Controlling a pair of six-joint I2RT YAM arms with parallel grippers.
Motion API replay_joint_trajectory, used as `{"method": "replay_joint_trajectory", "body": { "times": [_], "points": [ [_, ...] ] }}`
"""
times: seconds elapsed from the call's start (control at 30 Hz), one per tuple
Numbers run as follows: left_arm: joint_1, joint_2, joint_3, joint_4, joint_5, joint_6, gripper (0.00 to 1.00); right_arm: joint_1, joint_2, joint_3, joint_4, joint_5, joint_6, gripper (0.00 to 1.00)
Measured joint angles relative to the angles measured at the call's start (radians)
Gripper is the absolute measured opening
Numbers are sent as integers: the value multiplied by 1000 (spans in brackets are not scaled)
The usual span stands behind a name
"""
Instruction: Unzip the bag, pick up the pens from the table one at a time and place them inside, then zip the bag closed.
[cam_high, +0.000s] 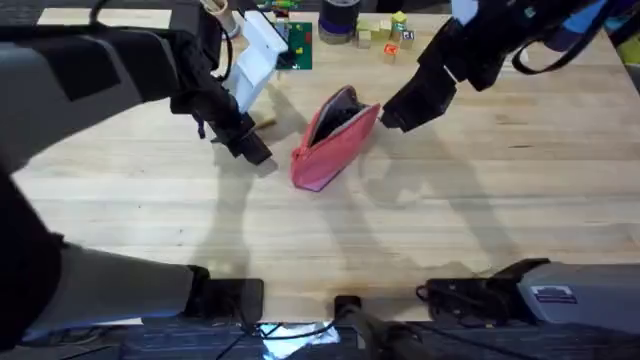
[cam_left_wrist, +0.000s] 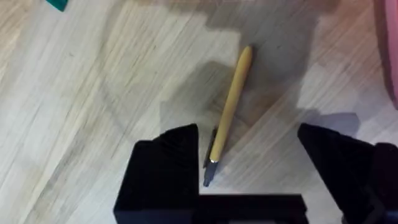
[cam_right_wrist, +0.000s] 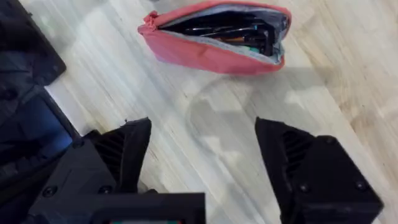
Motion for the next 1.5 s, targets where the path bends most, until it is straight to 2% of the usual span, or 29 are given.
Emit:
{"method": "replay_joint_trajectory", "body": {
  "times": [0.17,0.6,1.43,1.5],
  "points": [
    [1,33,11,4,-8,19,993,0,0,0,0,0,0,996],
    [8,82,53,-23,28,51,993,0,0,0,0,0,0,996],
    [22,105,71,-64,66,47,995,0,0,0,0,0,3,996],
    [24,107,73,-69,73,46,952,0,0,0,0,0,3,996]
  ]
}}
